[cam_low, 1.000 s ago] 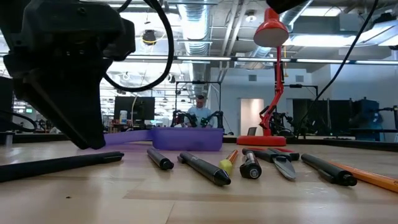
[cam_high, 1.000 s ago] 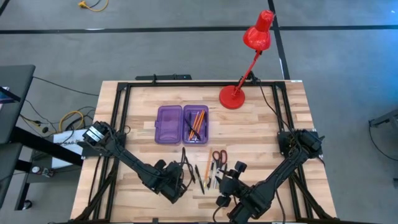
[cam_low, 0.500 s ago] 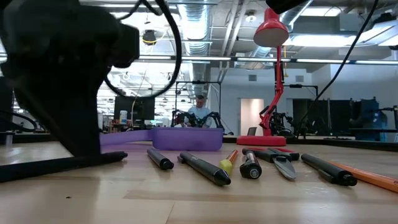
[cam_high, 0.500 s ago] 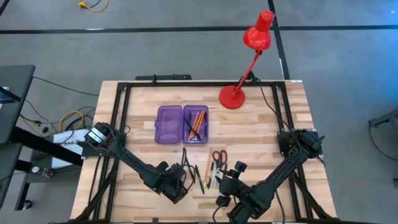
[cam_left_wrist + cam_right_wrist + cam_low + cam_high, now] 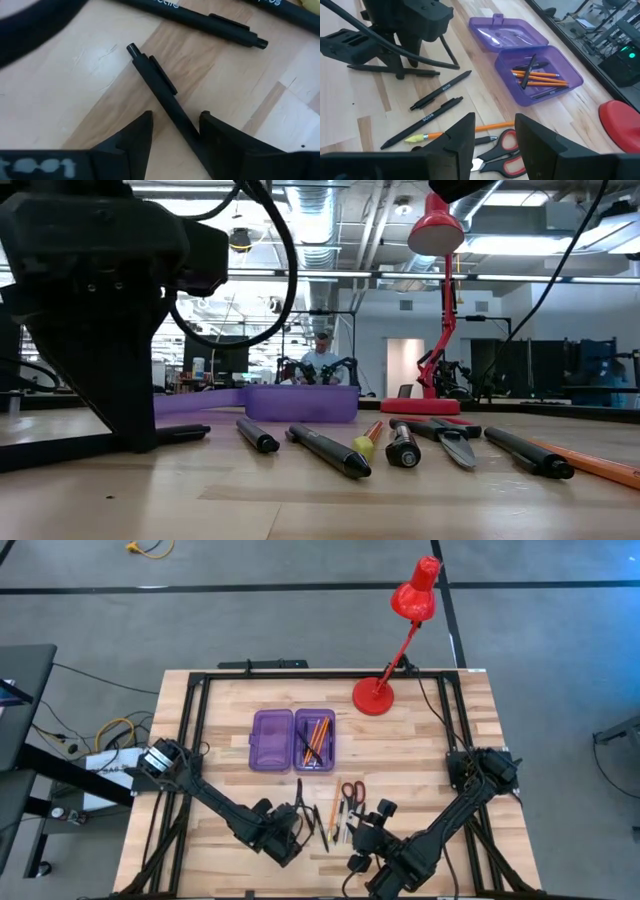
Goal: Pick & place school supplies into a supply box
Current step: Put the black pen into the violet supply box
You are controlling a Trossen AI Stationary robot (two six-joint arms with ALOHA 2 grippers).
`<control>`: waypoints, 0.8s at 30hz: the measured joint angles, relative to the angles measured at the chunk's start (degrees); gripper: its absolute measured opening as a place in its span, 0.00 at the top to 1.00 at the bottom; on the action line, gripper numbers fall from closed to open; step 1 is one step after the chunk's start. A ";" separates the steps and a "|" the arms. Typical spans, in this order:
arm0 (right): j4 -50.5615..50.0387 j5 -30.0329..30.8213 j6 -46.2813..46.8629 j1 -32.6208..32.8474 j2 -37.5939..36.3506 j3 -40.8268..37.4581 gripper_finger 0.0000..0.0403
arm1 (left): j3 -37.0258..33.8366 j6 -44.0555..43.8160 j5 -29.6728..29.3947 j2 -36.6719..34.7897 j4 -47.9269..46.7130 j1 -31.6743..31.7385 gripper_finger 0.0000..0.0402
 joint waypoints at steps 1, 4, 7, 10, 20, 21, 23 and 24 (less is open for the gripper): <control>-0.03 0.00 -0.01 0.00 0.00 0.00 0.67 | 0.00 0.00 -0.01 0.00 -0.79 -0.21 0.63; -0.11 -0.02 -0.03 0.00 0.00 0.00 0.67 | 0.02 0.97 -0.04 0.00 -3.94 -1.02 0.67; -0.12 -0.02 -0.38 0.00 0.00 0.00 0.67 | 0.00 3.03 -0.44 0.00 -4.87 -1.68 0.72; -0.11 -0.02 -0.44 -0.05 0.00 0.00 0.67 | -0.02 4.53 -1.07 0.00 -5.19 -2.27 0.77; -0.11 -0.04 -0.47 -0.39 0.00 0.00 0.67 | -0.11 10.34 -3.17 0.07 -6.71 -3.27 0.97; -0.11 -0.04 -0.45 -0.39 0.00 0.00 0.67 | -0.11 10.36 -3.72 0.07 -7.18 -3.39 0.96; -0.11 -0.04 -0.46 -0.39 0.00 0.00 0.67 | -0.15 10.45 -5.37 0.18 -7.50 -3.74 0.95; -0.10 -0.04 -0.44 -0.39 0.00 0.00 0.67 | -0.15 10.81 -6.09 0.24 -7.52 -3.84 0.95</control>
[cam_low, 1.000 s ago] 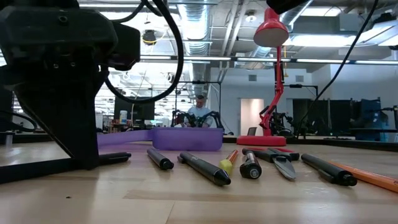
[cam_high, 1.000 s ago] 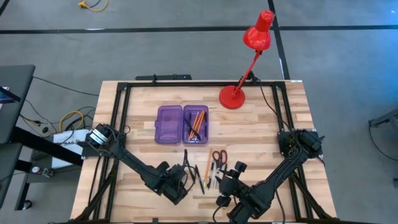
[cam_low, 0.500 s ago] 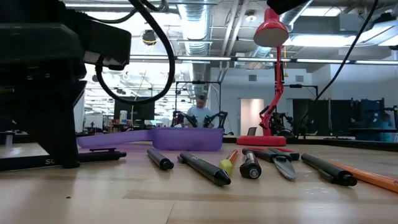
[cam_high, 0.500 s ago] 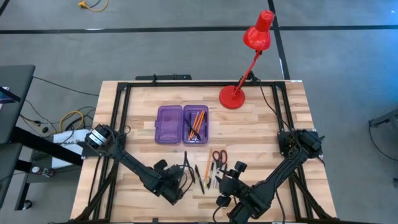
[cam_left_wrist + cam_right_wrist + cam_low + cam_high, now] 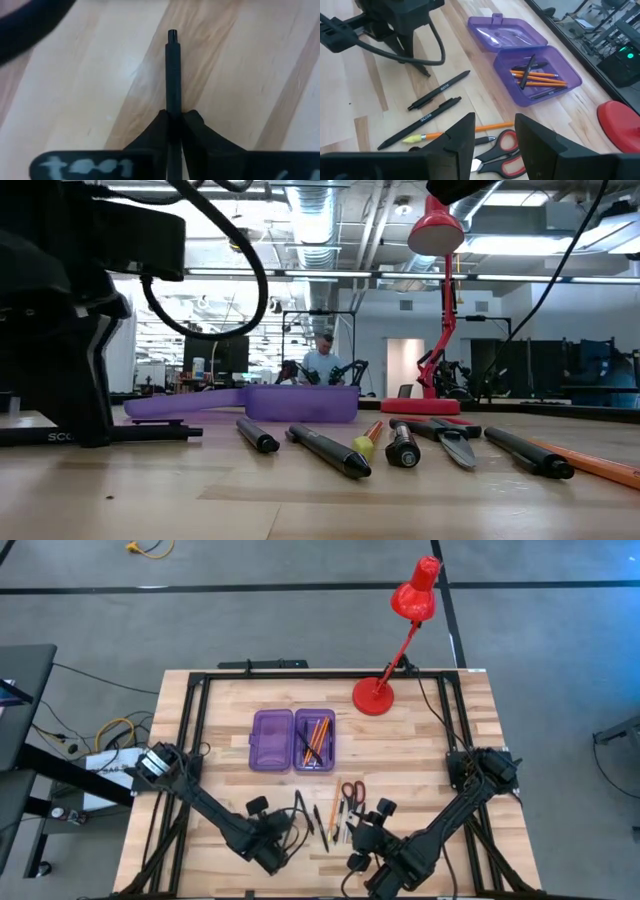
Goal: Pick & place school supplies into a supply box
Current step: Put the black pen into the violet supply box
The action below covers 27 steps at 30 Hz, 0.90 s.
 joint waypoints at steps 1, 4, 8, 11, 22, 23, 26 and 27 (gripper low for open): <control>0.01 0.00 0.00 0.00 0.00 0.00 0.67 | -0.02 0.28 -0.58 0.04 -0.06 -0.15 0.94; -0.01 0.00 0.00 0.00 0.00 0.00 0.67 | -0.21 0.38 -3.51 0.18 -2.95 -0.58 0.97; 0.01 0.01 0.00 0.00 0.00 0.00 0.67 | 1.92 -1.98 -7.59 0.86 -11.33 -1.28 0.98; 0.01 0.02 0.00 -0.01 0.00 0.00 0.67 | 4.04 -4.92 -10.05 0.83 -18.85 -1.62 0.98; 0.01 0.09 -0.02 -0.70 0.00 0.00 0.67 | 9.66 -8.11 -18.85 0.64 -27.47 -2.44 0.98; 0.01 0.09 -0.02 -0.78 0.00 0.00 0.67 | 10.24 -8.08 -19.77 0.64 -28.17 -2.30 0.98; 0.01 0.09 -0.02 -0.85 0.00 0.00 0.67 | 11.71 -7.11 -22.29 0.57 -29.32 -1.32 0.98; 0.03 0.09 -0.02 -0.85 0.00 0.00 0.67 | 12.22 -6.28 -23.09 0.57 -29.38 -0.84 0.98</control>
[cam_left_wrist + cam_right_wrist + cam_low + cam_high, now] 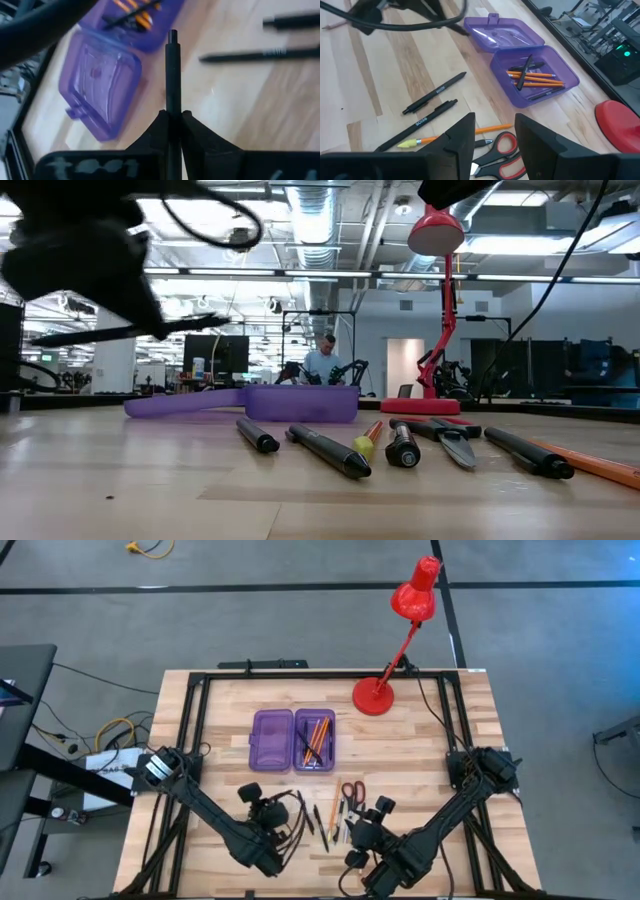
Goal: Pick & place school supplies into a supply box
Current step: Put the black pen into the violet supply box
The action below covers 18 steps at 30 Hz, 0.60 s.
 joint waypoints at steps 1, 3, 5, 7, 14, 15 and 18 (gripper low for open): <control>0.02 0.00 0.00 -0.06 0.00 0.00 0.67 | 0.54 0.99 -0.88 0.00 -0.13 0.51 0.98; 0.16 -0.02 0.00 -0.24 0.00 0.00 0.67 | 1.44 2.85 -2.63 -0.04 0.03 1.85 0.98; 0.20 0.00 0.02 -0.24 0.00 0.00 0.67 | 2.34 4.91 -3.46 -0.04 0.43 3.65 0.98; 0.20 0.00 0.02 -0.24 0.00 0.00 0.67 | 3.16 7.73 -4.67 -0.07 1.78 5.80 0.98; 0.20 0.00 0.00 -0.24 0.00 0.00 0.67 | 4.99 20.95 -6.05 -0.11 10.26 14.99 0.98; 0.20 0.00 0.00 -0.24 0.00 0.00 0.67 | 5.00 22.73 -6.07 -0.11 11.64 16.57 0.98; 0.19 0.00 0.01 -0.23 0.00 0.00 0.67 | 5.00 26.82 -3.85 -0.13 15.31 21.35 0.98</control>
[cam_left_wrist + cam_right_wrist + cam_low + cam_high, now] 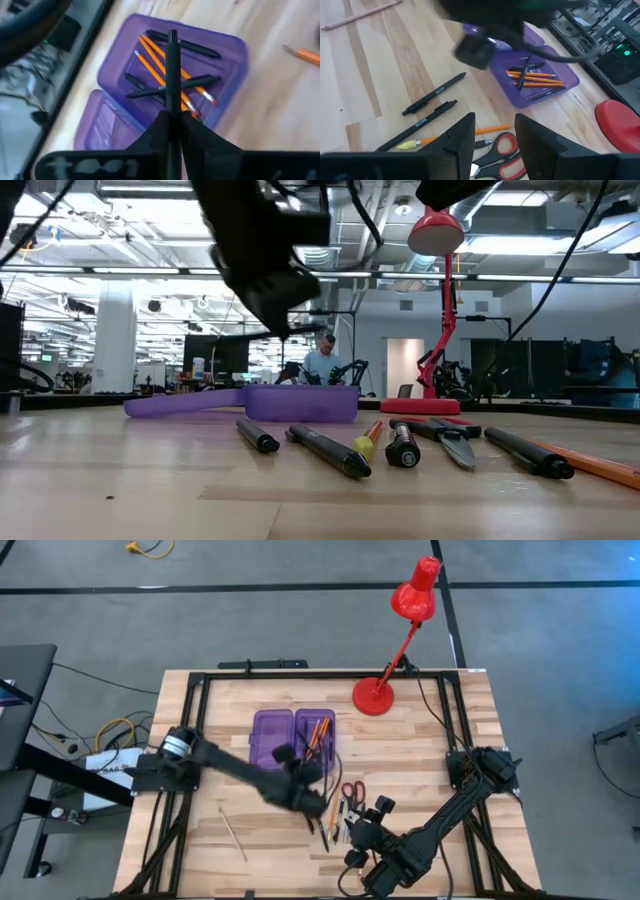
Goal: Pick & place school supplies into a supply box
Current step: Put the black pen into the violet supply box
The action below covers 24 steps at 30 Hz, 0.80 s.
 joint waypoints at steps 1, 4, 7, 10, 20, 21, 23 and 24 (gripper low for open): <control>-0.01 0.00 0.01 0.04 0.00 0.00 0.67 | 0.00 1.19 1.37 0.00 1.34 1.66 0.98; -0.08 0.00 0.01 0.27 0.00 0.00 0.67 | 0.00 4.44 5.36 0.00 6.46 6.25 0.98; -0.28 -0.01 0.01 0.59 0.00 0.00 0.67 | 0.00 6.71 8.12 -0.02 10.83 9.85 0.98; -0.46 -0.02 -0.03 0.90 0.00 0.00 0.67 | 0.00 7.72 10.57 -0.02 13.33 12.60 0.98; -3.30 0.00 0.01 1.22 0.00 0.00 0.67 | 0.00 8.47 11.08 -0.04 13.45 16.93 0.93; -3.43 0.00 0.01 1.22 0.00 0.00 0.67 | 0.00 8.47 11.35 -0.04 13.44 17.23 0.93; -3.47 0.00 -0.01 1.10 0.00 0.00 0.67 | 0.00 8.47 11.55 -0.04 13.45 17.65 0.92; -3.49 0.00 0.00 0.99 0.00 0.00 0.67 | 0.00 8.47 11.55 -0.04 13.50 17.80 0.92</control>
